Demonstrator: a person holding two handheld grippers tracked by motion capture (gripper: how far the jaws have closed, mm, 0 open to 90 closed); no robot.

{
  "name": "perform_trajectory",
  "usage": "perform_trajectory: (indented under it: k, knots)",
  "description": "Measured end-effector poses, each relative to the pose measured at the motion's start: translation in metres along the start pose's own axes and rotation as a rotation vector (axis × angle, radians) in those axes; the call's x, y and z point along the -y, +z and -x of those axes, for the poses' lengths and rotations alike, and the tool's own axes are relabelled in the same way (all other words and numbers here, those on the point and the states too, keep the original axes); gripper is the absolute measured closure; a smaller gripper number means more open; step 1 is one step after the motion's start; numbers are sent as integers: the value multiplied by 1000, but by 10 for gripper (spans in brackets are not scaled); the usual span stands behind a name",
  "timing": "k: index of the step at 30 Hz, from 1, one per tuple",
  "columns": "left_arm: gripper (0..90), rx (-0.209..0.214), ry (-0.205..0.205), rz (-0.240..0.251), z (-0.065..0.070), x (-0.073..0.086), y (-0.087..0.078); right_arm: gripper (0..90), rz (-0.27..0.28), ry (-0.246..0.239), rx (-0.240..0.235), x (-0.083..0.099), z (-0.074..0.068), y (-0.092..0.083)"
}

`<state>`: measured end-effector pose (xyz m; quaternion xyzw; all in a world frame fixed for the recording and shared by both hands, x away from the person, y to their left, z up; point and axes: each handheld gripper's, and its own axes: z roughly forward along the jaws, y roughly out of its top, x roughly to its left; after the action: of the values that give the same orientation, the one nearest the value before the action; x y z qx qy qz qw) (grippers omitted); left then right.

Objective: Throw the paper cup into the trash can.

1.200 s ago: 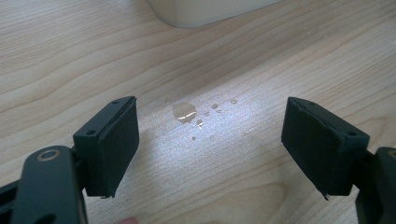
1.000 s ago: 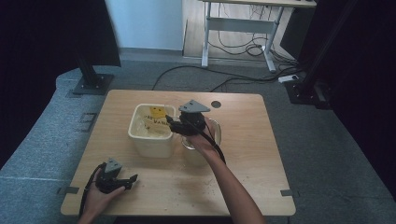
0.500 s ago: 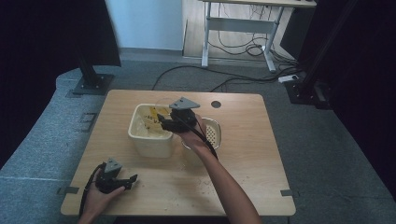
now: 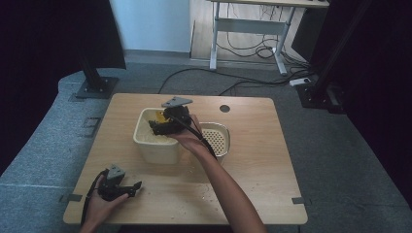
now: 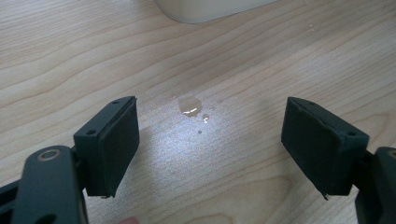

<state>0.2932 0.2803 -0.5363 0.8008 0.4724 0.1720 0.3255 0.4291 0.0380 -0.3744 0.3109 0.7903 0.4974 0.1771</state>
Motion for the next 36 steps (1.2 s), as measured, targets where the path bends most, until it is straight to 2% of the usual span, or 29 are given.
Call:
perform_trajectory:
  k: [5,12,18,19,23,26,27,28,30,33,34,36]
  knots:
    - [195,1,6,0,2,-1,1,135,19,-12,18,8,6,-20]
    - [195,-4,3,-3,2,-2,3,164,70,-13,36,26,16,-59]
    - [195,-3,11,-5,5,-3,5,179,99,9,69,53,26,-92]
    - [195,-2,12,-6,5,-3,5,179,99,9,69,53,26,-92]
    - [195,-1,16,-10,6,-4,7,196,123,20,95,70,33,-112]
    - [195,0,14,-9,6,-4,6,207,144,21,116,86,36,-131]
    - [195,0,12,-7,6,-4,6,213,167,19,129,103,37,-145]
    - [195,1,10,-7,6,-4,6,213,167,19,129,103,37,-145]
    - [195,1,8,-8,6,-4,7,215,177,17,145,119,37,-155]
    - [195,1,7,-12,6,-5,9,220,200,67,169,150,43,-178]
    - [195,1,6,-11,6,-5,9,220,200,67,169,150,43,-178]
    - [195,1,7,-10,6,-6,9,222,200,84,188,166,47,-189]
